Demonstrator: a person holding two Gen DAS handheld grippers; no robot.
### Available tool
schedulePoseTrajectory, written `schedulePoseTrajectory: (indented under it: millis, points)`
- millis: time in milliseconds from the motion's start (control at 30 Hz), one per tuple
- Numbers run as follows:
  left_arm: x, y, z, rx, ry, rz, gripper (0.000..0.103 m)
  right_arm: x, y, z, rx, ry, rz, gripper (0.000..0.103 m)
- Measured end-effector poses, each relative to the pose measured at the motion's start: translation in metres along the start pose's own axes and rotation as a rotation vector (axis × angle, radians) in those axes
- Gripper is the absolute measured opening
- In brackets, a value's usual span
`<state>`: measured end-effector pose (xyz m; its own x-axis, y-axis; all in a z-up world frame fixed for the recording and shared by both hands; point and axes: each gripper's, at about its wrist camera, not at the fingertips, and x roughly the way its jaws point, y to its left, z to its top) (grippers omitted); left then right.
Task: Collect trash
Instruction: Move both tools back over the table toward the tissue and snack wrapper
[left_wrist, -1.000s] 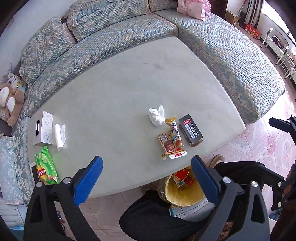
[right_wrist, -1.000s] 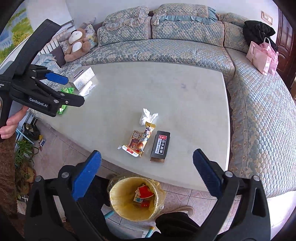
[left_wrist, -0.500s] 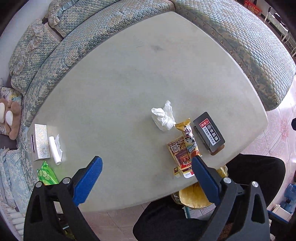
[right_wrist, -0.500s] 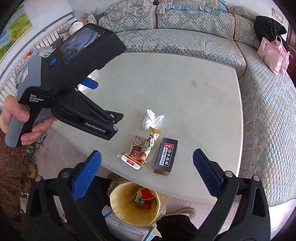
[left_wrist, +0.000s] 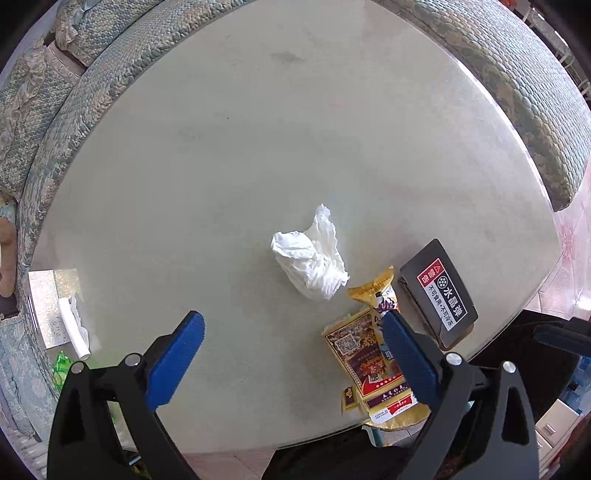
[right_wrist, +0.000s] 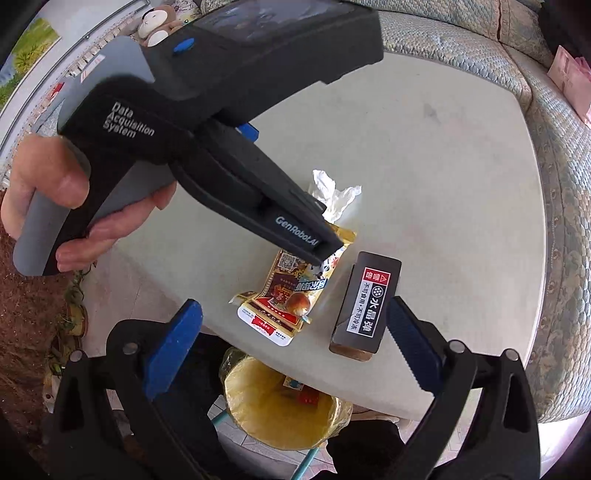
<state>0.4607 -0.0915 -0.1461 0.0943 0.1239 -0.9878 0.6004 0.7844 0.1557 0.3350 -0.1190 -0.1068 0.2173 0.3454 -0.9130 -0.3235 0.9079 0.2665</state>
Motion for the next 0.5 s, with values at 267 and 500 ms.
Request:
schedulePoseTrajectory:
  millis: [267,500]
  points:
    - [0.041,0.003,0.019,-0.005,0.031,-0.034,0.095,0.067,-0.002,-0.003,-0.016,0.069,0.005,0.097]
    - [0.067,0.008,0.030,-0.012,0.047,-0.065,0.095,0.100,-0.007,-0.003,-0.002,0.096,0.017,0.097]
